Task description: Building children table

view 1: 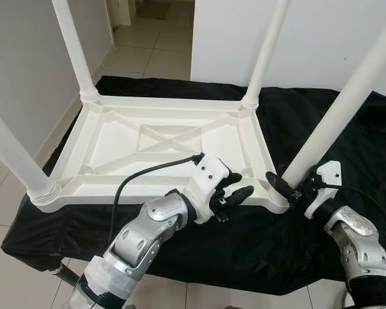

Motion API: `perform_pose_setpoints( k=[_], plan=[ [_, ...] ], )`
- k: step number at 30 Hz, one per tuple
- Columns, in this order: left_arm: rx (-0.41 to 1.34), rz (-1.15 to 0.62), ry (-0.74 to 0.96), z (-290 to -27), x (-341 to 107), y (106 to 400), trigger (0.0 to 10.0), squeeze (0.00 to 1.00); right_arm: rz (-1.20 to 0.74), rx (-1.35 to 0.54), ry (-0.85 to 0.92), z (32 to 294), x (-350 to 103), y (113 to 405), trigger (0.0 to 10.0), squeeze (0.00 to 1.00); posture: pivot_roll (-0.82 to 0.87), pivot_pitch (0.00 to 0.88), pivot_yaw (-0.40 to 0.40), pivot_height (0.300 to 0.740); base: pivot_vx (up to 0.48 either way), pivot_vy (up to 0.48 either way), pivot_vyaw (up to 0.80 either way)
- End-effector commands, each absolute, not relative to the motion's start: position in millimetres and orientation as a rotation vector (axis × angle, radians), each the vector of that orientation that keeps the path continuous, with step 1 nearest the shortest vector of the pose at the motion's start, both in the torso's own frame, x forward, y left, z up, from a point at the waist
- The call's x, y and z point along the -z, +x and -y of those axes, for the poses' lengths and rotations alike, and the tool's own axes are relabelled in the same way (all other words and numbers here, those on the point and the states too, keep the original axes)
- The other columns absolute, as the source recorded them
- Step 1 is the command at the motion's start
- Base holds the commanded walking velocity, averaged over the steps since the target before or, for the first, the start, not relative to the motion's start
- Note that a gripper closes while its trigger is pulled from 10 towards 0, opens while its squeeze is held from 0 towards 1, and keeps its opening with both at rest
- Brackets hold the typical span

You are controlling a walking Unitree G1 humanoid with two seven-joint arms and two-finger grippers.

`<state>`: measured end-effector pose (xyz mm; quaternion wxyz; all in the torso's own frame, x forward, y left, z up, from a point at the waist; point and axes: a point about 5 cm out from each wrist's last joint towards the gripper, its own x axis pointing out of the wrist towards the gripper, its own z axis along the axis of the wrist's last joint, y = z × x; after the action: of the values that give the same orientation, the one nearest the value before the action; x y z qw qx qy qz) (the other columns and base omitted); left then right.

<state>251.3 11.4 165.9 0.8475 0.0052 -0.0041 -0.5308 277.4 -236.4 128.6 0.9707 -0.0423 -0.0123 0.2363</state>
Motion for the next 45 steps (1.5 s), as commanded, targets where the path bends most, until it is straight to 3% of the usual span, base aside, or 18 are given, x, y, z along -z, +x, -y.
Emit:
perform_pose_setpoints(
  k=[1,20,28,31,45],
  plan=[
    [1.173,0.001,0.029,-10,-161,249,10.0,0.00,-0.003,-0.423,-0.081,238,-122,274,10.0,0.00,-0.11,0.000,-0.018,0.740,0.000,0.000,0.00],
    [1.145,0.014,0.064,-11,-158,254,10.0,0.00,0.073,-0.106,-0.035,215,-116,254,10.0,0.00,-0.12,0.000,-0.011,0.740,0.000,0.000,0.00],
    [1.131,0.021,0.066,-13,-160,257,10.0,0.00,0.096,0.040,0.006,194,-116,246,10.0,0.00,-0.10,0.000,-0.012,0.740,0.000,0.000,0.00],
    [1.106,0.036,0.072,-11,-160,260,10.0,0.00,0.089,0.170,0.099,177,-114,246,10.0,0.00,-0.10,0.000,-0.013,0.740,0.000,0.000,0.00],
    [1.115,0.041,0.066,-8,-160,259,10.0,0.00,0.067,0.249,0.120,160,-114,247,10.0,0.00,-0.09,0.000,-0.028,0.740,0.000,0.000,0.00]
  ],
)
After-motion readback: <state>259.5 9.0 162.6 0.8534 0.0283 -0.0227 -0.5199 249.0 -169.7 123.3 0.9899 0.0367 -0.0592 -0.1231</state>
